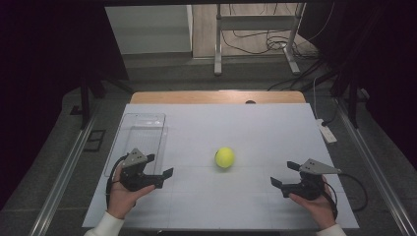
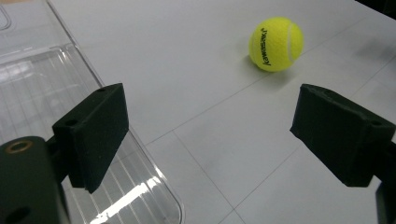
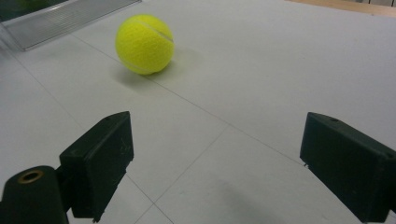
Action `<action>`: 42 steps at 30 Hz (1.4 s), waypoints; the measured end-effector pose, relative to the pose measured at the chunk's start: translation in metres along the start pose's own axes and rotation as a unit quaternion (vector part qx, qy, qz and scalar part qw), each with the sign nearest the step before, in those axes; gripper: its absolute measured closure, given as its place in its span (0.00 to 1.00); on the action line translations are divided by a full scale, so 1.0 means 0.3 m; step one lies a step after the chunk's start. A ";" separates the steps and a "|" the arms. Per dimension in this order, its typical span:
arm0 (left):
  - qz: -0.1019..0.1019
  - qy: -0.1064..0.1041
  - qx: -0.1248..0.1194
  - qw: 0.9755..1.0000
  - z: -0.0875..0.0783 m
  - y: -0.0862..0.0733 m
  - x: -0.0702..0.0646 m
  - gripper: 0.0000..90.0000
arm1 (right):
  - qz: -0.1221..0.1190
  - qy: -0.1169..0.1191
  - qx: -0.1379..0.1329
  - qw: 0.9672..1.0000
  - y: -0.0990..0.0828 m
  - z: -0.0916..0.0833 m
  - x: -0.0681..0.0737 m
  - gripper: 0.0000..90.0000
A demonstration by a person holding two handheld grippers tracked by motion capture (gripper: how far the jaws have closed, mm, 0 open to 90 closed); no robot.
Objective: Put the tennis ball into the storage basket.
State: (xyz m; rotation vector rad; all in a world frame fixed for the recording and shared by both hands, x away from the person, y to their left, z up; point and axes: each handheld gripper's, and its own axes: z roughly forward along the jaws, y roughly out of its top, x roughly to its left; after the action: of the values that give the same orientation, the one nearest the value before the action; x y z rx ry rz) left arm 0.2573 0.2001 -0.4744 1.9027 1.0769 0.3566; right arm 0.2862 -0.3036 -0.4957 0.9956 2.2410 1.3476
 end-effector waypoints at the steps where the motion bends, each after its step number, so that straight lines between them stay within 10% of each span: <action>1: 0.001 -0.002 0.003 1.000 0.002 0.005 -0.001 0.13 | -0.001 -0.001 0.001 1.000 0.000 0.001 0.000 0.11; 42: 0.041 -0.042 0.029 0.998 0.101 0.153 -0.030 0.13 | -0.003 -0.001 0.008 1.000 -0.004 0.012 -0.003 0.11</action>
State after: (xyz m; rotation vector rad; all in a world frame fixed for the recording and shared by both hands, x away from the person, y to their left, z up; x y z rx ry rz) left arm 0.2955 0.1658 -0.4525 1.9989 0.9656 0.2913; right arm 0.2884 -0.3022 -0.4987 0.9938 2.2552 1.3282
